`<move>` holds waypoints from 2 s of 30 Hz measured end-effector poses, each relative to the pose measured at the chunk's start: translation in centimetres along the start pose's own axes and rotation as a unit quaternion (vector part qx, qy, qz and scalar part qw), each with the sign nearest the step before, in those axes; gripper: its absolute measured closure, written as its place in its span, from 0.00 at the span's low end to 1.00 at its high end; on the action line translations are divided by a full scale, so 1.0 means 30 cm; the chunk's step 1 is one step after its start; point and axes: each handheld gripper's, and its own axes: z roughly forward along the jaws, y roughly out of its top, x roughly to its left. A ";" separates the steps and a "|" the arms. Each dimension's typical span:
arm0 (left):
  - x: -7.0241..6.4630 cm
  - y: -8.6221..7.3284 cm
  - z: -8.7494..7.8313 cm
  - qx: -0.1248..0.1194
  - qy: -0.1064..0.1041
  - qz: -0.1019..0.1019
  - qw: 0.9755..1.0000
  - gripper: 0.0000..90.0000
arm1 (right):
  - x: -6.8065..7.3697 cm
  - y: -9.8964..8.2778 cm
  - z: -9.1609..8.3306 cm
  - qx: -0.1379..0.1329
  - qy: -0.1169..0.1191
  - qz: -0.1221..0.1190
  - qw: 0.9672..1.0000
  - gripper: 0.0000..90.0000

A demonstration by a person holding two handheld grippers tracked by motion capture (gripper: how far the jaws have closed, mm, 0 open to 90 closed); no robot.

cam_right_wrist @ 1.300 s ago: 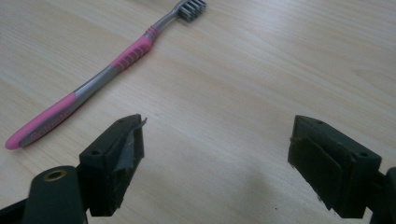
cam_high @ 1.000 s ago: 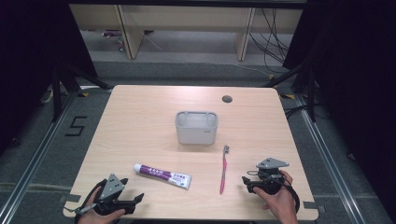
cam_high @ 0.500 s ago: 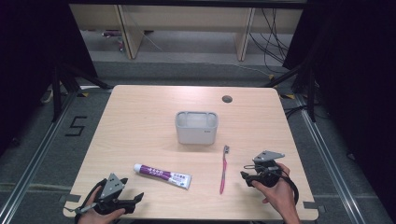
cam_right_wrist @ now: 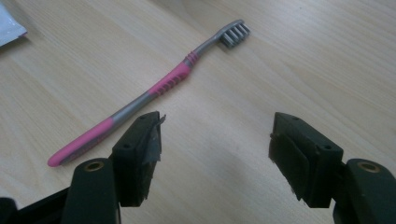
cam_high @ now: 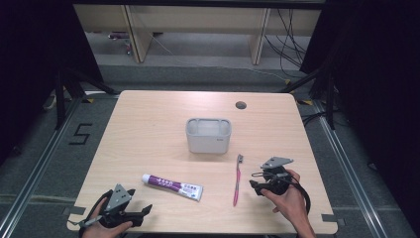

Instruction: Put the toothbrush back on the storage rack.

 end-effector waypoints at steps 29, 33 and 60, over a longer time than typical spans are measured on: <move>-0.001 0.000 0.000 -0.001 -0.002 0.003 1.000 0.22 | 0.063 0.121 0.088 0.043 0.021 -0.028 0.998 0.55; -0.002 0.000 0.001 -0.001 -0.002 0.002 1.000 0.22 | 0.071 0.142 0.109 0.052 0.025 -0.030 0.998 0.56; -0.003 -0.001 0.000 0.001 -0.001 0.004 1.000 0.22 | 0.073 0.168 0.205 0.107 0.030 -0.037 0.993 0.67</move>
